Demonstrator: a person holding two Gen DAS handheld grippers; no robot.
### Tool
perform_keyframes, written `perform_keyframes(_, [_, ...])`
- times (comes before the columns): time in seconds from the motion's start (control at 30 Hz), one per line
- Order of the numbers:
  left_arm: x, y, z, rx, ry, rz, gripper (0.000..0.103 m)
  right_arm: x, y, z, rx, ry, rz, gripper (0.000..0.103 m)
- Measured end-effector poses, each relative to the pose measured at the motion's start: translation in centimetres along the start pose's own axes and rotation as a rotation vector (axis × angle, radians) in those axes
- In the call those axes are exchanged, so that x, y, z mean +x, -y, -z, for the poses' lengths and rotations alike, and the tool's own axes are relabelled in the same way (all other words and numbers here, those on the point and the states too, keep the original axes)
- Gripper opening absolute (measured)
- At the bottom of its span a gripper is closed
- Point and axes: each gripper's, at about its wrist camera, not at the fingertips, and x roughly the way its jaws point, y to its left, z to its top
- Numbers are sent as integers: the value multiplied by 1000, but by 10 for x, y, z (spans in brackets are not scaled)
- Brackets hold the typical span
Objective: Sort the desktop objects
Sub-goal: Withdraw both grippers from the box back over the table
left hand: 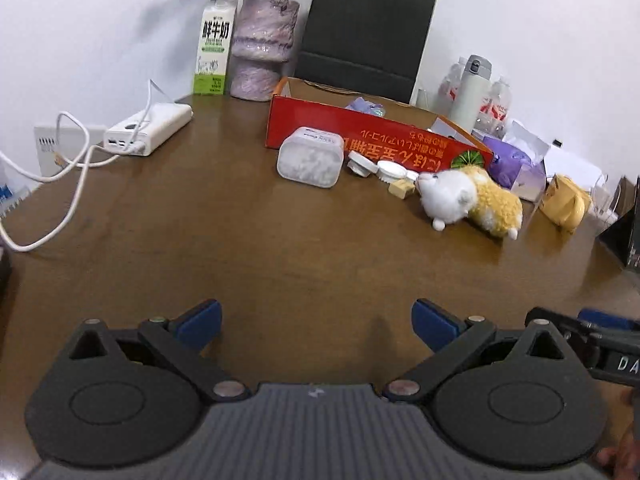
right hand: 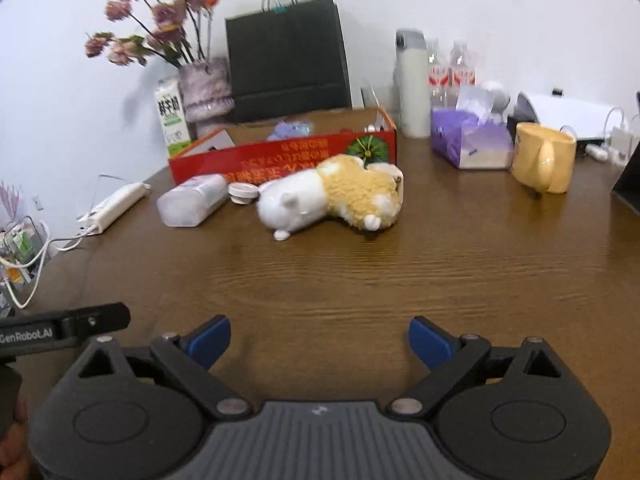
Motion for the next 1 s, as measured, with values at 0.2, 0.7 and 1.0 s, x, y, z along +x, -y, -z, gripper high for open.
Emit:
perform_keyframes(0.2, [-8, 27, 14, 193, 77, -50, 103, -6, -2, 7, -6, 51, 7, 100])
perform_keyframes(0.7, [-6, 35, 16, 217, 57, -55, 103, -3, -6, 11, -50, 52, 4, 100])
perform_keyframes(1.0, [23, 35, -33, 202, 93, 20, 103, 18, 24, -26, 10, 42, -50, 94])
